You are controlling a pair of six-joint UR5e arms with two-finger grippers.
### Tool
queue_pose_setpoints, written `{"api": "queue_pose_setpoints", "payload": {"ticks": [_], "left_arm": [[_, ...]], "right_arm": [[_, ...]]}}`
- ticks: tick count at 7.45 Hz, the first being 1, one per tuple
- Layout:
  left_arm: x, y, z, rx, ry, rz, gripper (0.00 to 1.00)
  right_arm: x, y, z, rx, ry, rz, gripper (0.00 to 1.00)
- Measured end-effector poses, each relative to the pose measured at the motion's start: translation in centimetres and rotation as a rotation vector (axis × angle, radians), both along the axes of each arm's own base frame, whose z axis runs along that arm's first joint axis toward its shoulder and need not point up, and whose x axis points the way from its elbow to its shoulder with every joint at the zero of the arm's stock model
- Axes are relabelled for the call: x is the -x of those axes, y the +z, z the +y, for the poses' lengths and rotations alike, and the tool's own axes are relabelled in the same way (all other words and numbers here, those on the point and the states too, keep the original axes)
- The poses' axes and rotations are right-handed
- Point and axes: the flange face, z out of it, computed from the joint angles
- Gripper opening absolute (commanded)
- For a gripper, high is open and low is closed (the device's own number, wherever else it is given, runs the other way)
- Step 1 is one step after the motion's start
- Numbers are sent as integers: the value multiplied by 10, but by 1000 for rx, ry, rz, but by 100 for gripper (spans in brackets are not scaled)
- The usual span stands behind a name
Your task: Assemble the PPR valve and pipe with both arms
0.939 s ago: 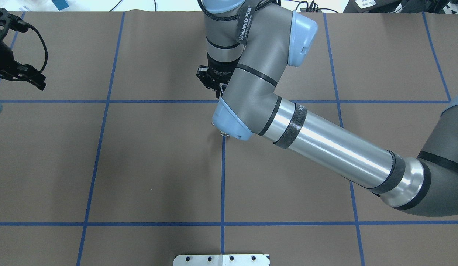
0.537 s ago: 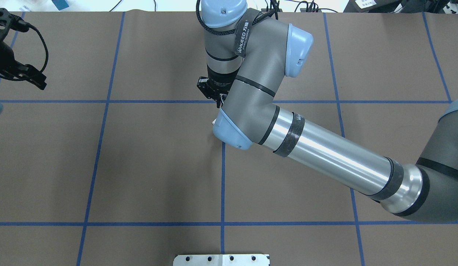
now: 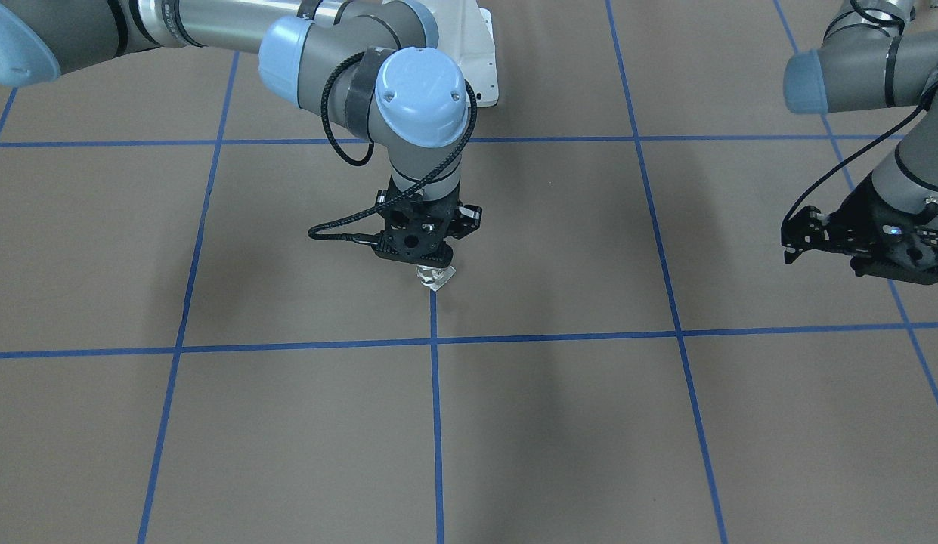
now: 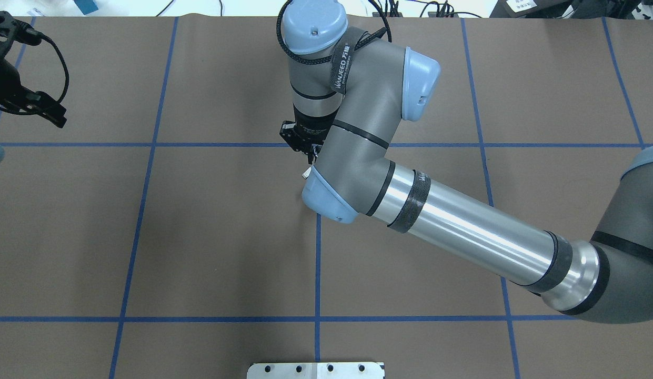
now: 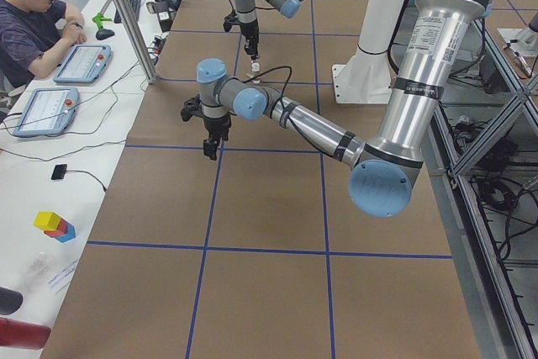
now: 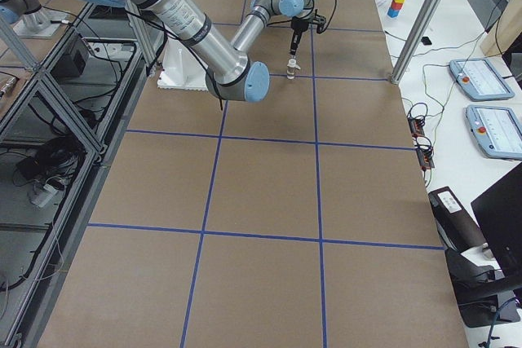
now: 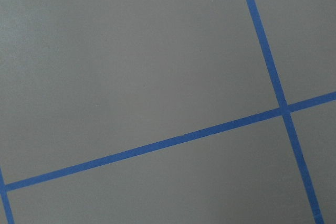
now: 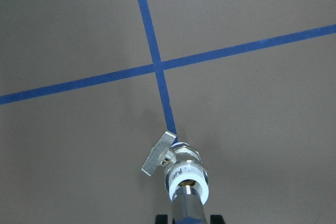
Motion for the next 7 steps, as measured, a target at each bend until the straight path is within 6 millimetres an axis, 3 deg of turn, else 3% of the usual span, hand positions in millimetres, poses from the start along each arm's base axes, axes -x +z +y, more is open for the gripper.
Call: {"api": "queue_pose_setpoints", "payload": {"ticks": [7], "left_arm": [[-1,0,0,0,2,0,100]], "right_arm": [[6,12,0,1,-14,13,0]]}}
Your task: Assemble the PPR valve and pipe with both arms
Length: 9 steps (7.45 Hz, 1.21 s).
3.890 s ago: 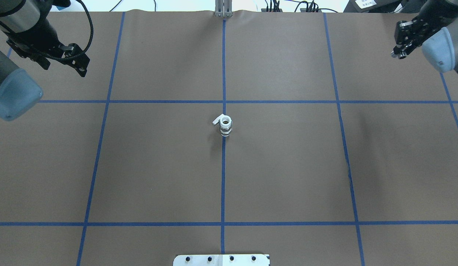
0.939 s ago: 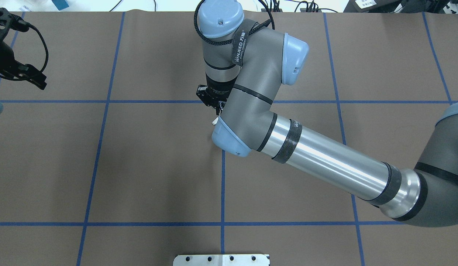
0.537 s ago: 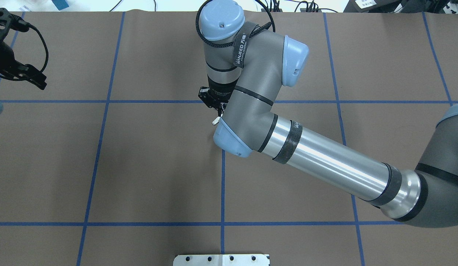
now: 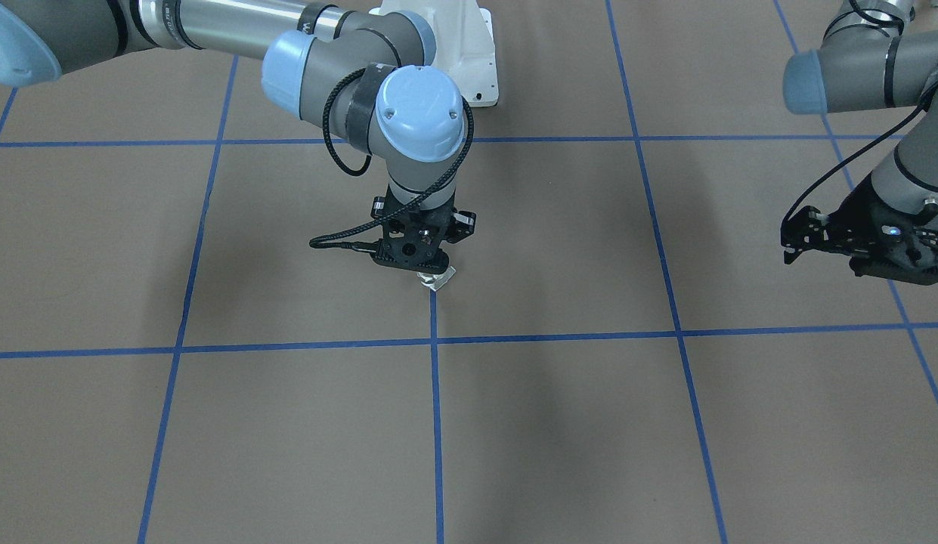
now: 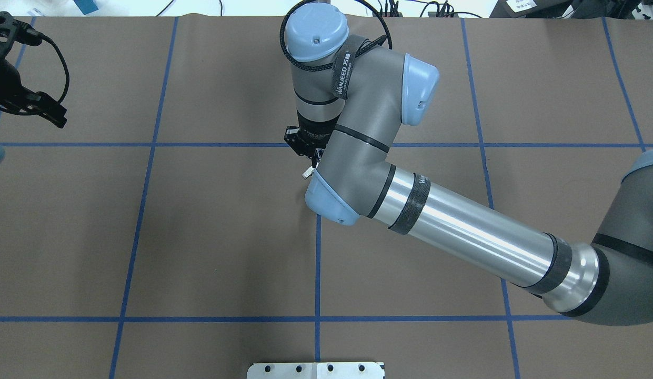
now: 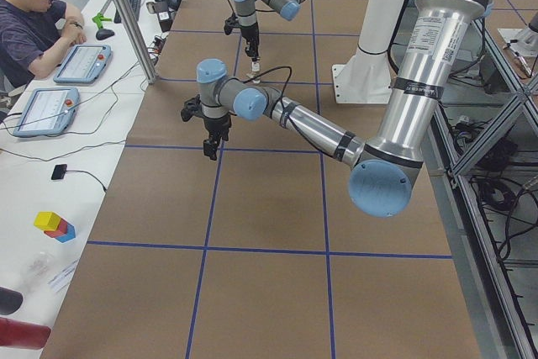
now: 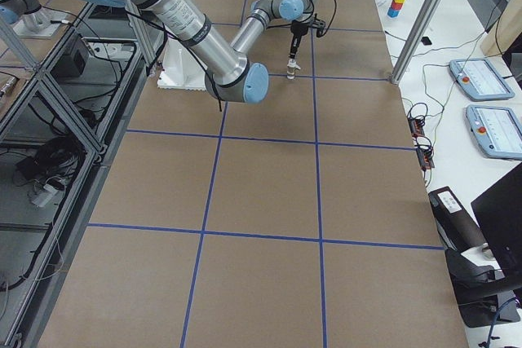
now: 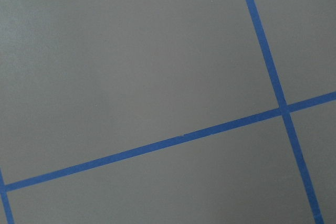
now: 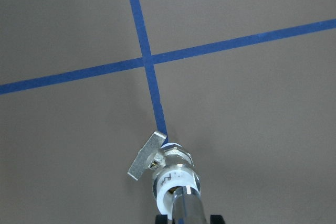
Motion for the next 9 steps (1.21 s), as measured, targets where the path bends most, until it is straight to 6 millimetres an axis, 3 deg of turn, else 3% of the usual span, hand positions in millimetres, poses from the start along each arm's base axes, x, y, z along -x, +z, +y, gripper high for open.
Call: {"api": "queue_pose_setpoints", "payload": {"ticks": [9], "left_arm": [[1,0,0,-1,0,0,100]], "right_arm": [[9,3,-1,-22,-5,-26,0]]}}
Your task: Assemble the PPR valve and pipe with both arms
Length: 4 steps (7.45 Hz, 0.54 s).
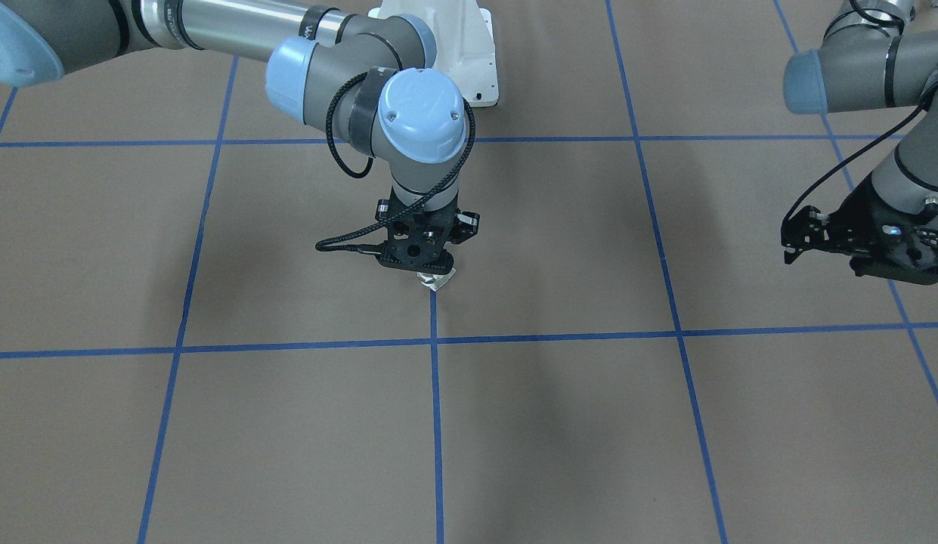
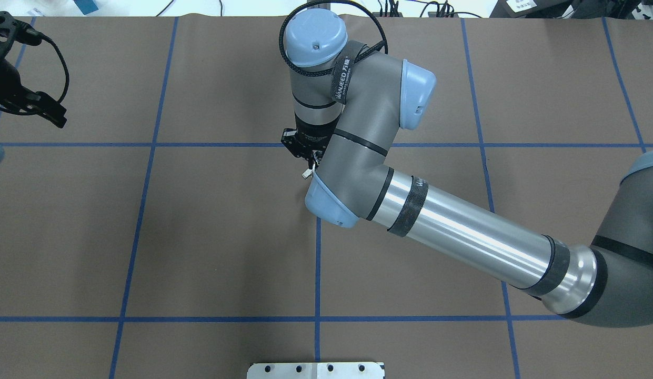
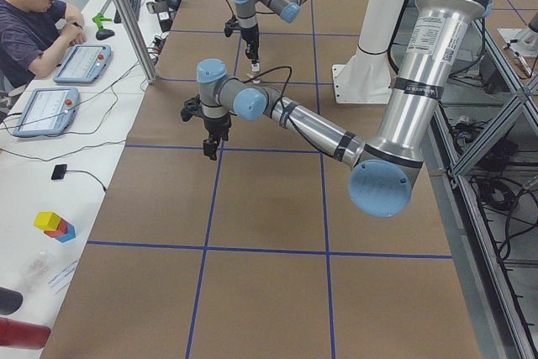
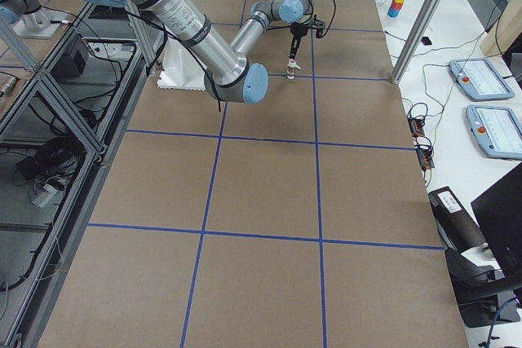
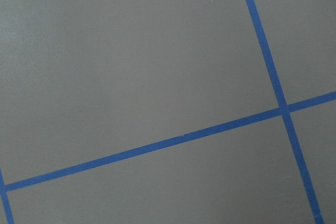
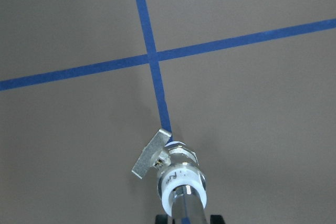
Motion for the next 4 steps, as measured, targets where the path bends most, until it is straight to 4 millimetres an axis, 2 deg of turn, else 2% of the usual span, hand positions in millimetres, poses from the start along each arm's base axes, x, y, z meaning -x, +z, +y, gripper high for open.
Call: {"api": "queue_pose_setpoints", "payload": {"ticks": [4], "left_arm": [[0,1,0,3,-1,-1,100]], "right_arm": [[3,8,1,2,-3,1,0]]}}
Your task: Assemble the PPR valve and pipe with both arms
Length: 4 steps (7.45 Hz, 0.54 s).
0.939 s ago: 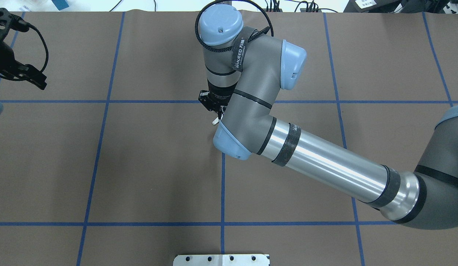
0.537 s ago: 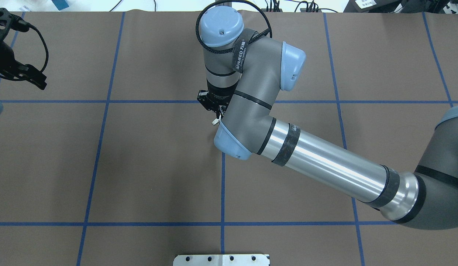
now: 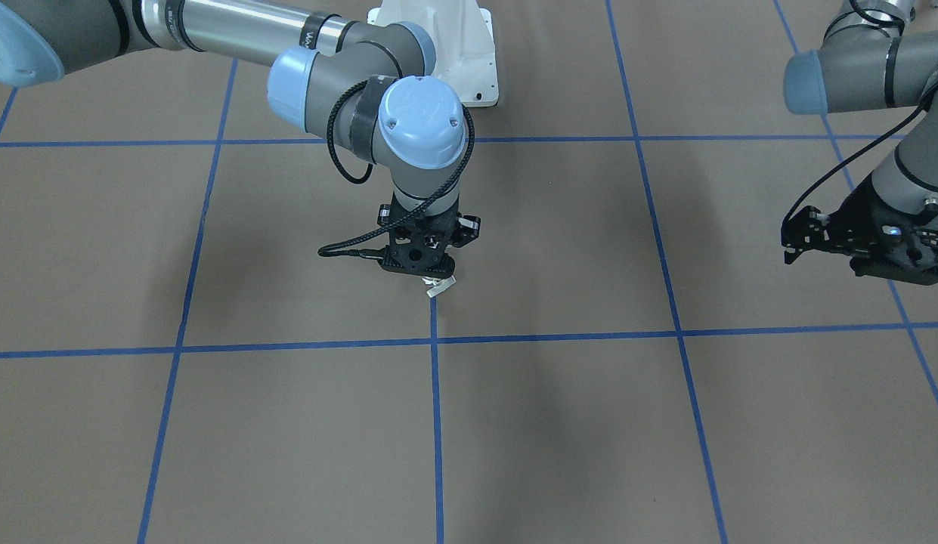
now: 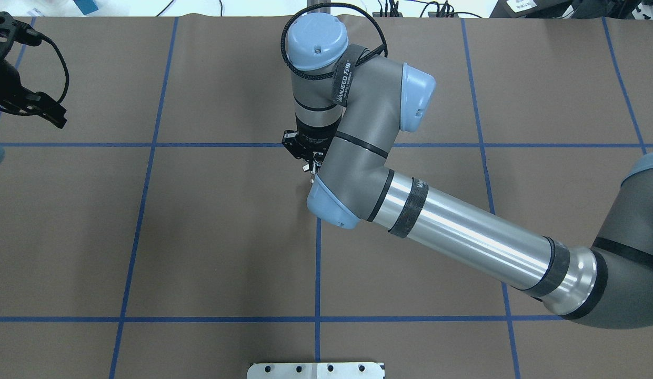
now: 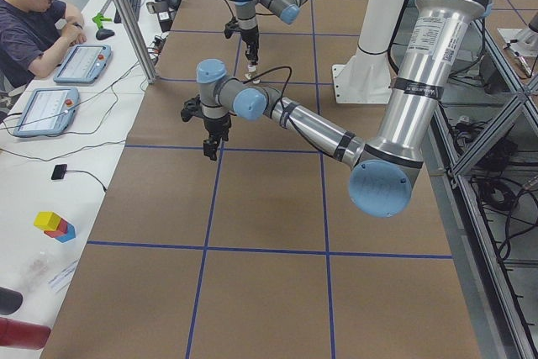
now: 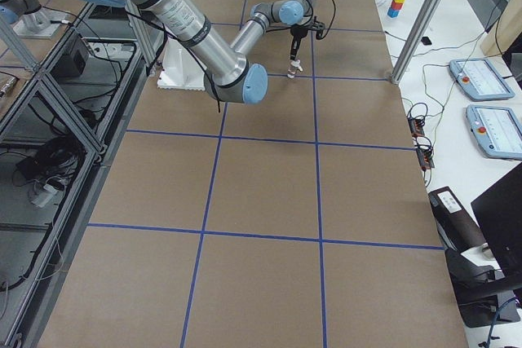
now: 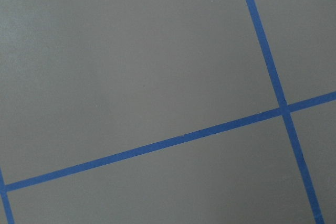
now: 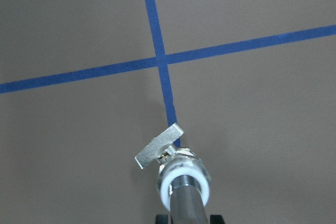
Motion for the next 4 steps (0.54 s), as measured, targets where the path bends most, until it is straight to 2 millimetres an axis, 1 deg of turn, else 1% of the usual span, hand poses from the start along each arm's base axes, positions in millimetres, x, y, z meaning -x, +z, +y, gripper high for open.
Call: {"api": "queue_pose_setpoints", "payload": {"ticks": [1,4], "left_arm": [[0,0,0,0,0,0,100],[0,-1,0,-1,-2,2,100]], "right_arm": [[0,2,1,1,-1,0,0],[-2,-1,3,2,-5,-8,0]]}}
